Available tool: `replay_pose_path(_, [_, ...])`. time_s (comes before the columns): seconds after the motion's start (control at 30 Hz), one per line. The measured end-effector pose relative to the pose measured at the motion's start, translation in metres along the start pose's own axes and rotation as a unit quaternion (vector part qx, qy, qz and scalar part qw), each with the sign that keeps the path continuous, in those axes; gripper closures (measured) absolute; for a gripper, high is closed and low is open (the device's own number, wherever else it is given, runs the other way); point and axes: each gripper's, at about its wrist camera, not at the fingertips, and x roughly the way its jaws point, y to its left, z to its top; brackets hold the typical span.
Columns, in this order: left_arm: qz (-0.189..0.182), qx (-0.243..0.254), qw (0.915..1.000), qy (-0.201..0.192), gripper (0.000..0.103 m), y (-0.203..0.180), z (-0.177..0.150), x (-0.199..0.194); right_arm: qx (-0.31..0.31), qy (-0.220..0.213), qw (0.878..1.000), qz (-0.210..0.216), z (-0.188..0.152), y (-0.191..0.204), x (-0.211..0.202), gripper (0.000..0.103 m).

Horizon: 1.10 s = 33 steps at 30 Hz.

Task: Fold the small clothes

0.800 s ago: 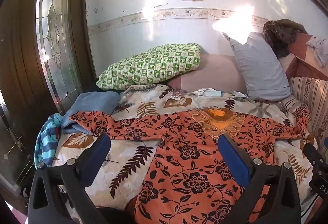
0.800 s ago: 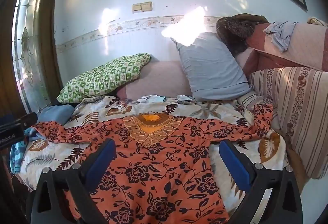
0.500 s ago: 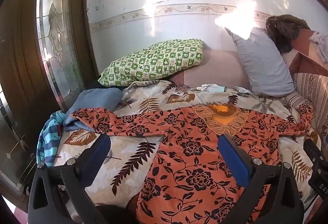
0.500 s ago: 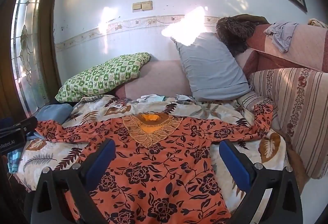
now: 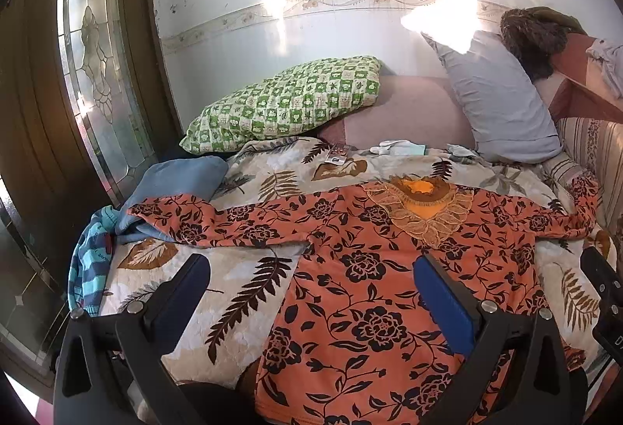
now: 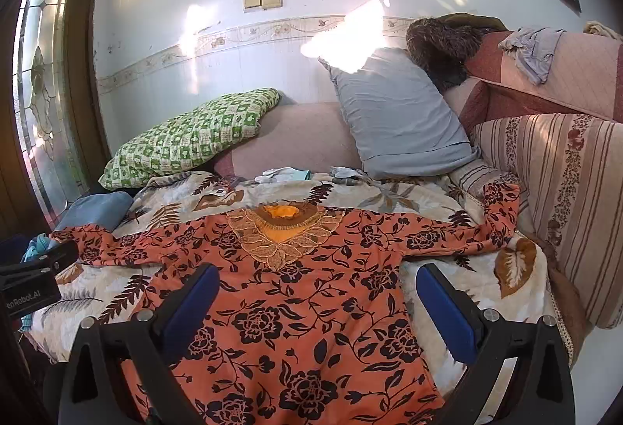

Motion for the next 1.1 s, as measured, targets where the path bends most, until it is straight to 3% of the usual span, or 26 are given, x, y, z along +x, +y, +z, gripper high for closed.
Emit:
replay_pose_path(0.7, [-0.003,-0.005,1.0000,0.002,0.000,-0.001,-0.005,-0.004,-0.001,-0.007,1.000,0.000,0.002,0.000,-0.007,0.001])
replay_pose_path(1.1, [0.000,-0.016,0.9997,0.020,0.000,0.010,-0.004,0.013,-0.004,0.009,1.000,-0.005,-0.004,0.004,0.004,0.001])
